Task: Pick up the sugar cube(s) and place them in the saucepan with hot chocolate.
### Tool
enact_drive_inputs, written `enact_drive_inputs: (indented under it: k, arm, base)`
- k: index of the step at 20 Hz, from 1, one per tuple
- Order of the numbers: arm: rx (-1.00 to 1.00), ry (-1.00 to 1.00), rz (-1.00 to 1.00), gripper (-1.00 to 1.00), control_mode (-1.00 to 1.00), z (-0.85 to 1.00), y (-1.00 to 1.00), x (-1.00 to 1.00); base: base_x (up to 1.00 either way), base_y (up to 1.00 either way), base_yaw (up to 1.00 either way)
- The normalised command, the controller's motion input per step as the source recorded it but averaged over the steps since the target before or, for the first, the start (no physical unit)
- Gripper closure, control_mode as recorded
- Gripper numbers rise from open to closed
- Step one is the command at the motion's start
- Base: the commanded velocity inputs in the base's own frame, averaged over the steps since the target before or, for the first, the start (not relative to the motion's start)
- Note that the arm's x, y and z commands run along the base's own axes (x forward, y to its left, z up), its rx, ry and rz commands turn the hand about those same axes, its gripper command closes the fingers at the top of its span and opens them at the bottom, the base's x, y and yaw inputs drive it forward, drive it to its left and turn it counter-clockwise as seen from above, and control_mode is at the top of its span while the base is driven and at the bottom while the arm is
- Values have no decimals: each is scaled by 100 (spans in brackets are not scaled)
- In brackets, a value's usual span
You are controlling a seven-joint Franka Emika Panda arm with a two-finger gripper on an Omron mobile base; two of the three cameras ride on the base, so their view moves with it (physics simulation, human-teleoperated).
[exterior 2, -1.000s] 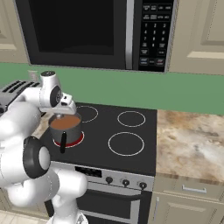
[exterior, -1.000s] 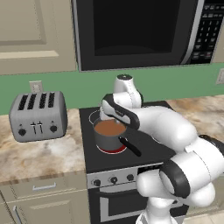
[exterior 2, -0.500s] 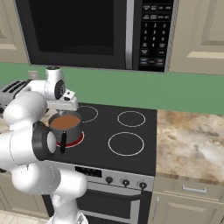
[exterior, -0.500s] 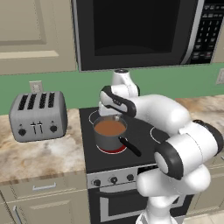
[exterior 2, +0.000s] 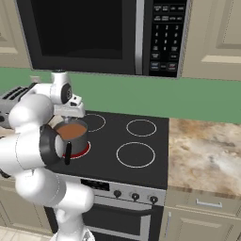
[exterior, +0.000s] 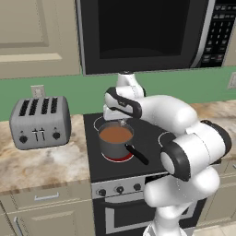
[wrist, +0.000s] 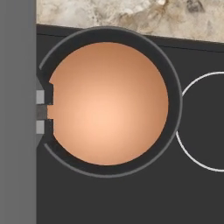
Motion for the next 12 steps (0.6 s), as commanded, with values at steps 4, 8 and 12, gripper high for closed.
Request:
enact_drive_inputs:
  k: [4,8,12]
  arm:
    - [0,0,0,100,-100,-8,0,7]
    - [0,0,0,100,-100,-2,2,9]
    - [0,0,0,100,-100,0,10,21]
  base:
    - [0,0,0]
    - [0,0,0]
    - [0,0,0]
